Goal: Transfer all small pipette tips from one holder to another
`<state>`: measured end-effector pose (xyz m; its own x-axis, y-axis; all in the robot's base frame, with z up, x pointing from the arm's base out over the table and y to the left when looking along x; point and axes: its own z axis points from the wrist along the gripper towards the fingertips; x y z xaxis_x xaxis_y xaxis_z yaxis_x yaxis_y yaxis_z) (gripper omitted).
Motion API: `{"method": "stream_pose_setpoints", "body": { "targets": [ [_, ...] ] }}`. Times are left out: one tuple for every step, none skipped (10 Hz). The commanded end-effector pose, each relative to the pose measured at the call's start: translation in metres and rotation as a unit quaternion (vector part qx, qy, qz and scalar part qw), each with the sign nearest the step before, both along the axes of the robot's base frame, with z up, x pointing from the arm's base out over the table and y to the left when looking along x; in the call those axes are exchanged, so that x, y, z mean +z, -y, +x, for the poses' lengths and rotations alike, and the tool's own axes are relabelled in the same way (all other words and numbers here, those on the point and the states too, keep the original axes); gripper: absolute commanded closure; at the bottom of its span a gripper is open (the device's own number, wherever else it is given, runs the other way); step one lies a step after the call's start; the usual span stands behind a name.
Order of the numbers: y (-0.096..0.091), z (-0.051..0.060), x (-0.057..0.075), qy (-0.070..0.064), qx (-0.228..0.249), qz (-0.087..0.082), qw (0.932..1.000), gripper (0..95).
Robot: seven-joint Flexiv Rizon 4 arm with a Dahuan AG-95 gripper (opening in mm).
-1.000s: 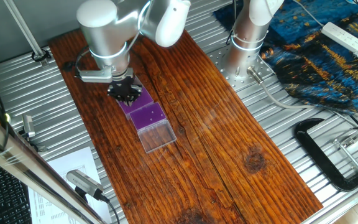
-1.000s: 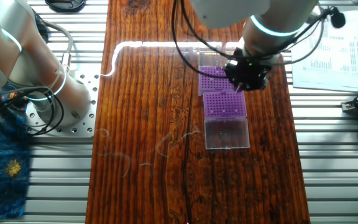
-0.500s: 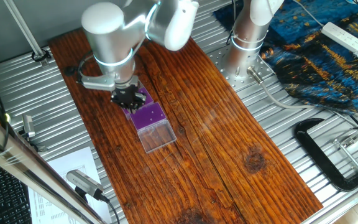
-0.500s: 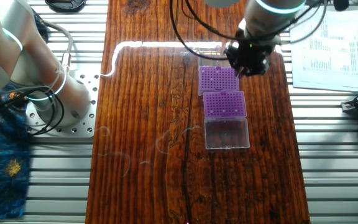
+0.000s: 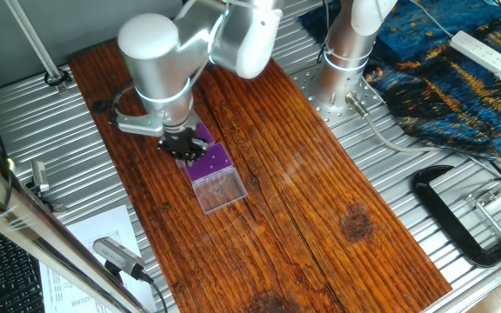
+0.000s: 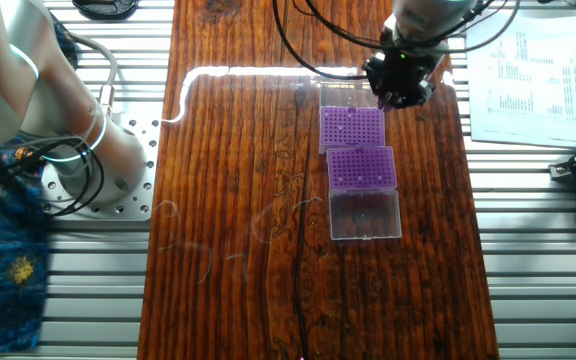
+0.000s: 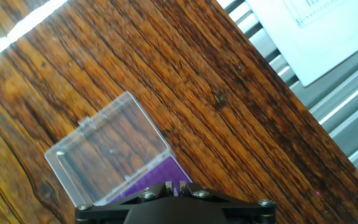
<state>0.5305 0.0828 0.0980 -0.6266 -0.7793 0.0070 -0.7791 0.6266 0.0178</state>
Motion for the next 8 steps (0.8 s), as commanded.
{"method": "stream_pose_setpoints", "body": {
  "targets": [
    [-0.004,0.000,-0.005,0.001,-0.009,0.000,1.0000,95.0],
    [-0.004,0.000,-0.007,0.002,-0.012,0.000,0.9999,95.0],
    [-0.004,0.000,-0.009,0.003,-0.012,0.001,0.9999,95.0],
    [-0.004,0.000,-0.011,0.001,-0.015,0.001,0.9999,95.0],
    [-0.005,-0.001,-0.013,-0.001,-0.016,0.002,0.9999,95.0],
    [-0.005,-0.002,-0.014,-0.001,-0.019,0.003,0.9998,95.0],
    [-0.005,-0.003,-0.015,-0.001,-0.019,0.003,0.9998,95.0],
    [-0.006,-0.004,-0.015,-0.001,-0.019,0.002,0.9998,95.0]
  ]
}}
